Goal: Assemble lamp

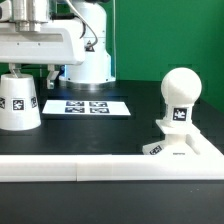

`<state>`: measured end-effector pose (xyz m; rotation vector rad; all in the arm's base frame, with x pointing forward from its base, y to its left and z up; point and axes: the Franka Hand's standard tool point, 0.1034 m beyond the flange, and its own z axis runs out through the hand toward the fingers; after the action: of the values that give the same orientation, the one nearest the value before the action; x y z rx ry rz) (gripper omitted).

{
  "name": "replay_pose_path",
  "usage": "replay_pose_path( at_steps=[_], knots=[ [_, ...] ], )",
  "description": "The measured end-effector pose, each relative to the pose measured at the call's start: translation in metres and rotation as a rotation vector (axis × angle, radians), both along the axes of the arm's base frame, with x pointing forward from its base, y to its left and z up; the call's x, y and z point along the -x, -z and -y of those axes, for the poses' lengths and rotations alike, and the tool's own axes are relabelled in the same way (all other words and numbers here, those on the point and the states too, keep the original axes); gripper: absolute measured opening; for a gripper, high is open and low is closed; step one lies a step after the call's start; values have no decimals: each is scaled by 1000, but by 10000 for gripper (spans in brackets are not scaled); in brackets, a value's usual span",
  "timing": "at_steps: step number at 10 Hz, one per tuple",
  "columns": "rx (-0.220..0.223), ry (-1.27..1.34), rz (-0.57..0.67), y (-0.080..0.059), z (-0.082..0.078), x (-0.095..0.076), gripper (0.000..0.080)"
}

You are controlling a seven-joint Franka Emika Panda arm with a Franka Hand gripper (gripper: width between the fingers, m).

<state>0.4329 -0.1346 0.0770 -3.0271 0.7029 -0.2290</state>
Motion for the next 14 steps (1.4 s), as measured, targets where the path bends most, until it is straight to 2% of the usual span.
replay_pose_path(
  at_steps=[1, 2, 3, 5, 9, 12, 13, 14],
  knots=[
    [0, 0, 0, 0, 0, 0, 383],
    [0, 0, 0, 0, 0, 0, 201],
    [0, 0, 1, 0, 0, 0, 76],
    [1, 0, 2, -1, 0, -1, 45],
    [-5, 16, 3, -1, -4, -2, 45],
    [-56, 68, 38, -20, -57, -26, 45],
    [-92, 111, 39, -31, -82, -43, 45],
    [-114, 128, 57, -44, -100, -61, 45]
  ],
)
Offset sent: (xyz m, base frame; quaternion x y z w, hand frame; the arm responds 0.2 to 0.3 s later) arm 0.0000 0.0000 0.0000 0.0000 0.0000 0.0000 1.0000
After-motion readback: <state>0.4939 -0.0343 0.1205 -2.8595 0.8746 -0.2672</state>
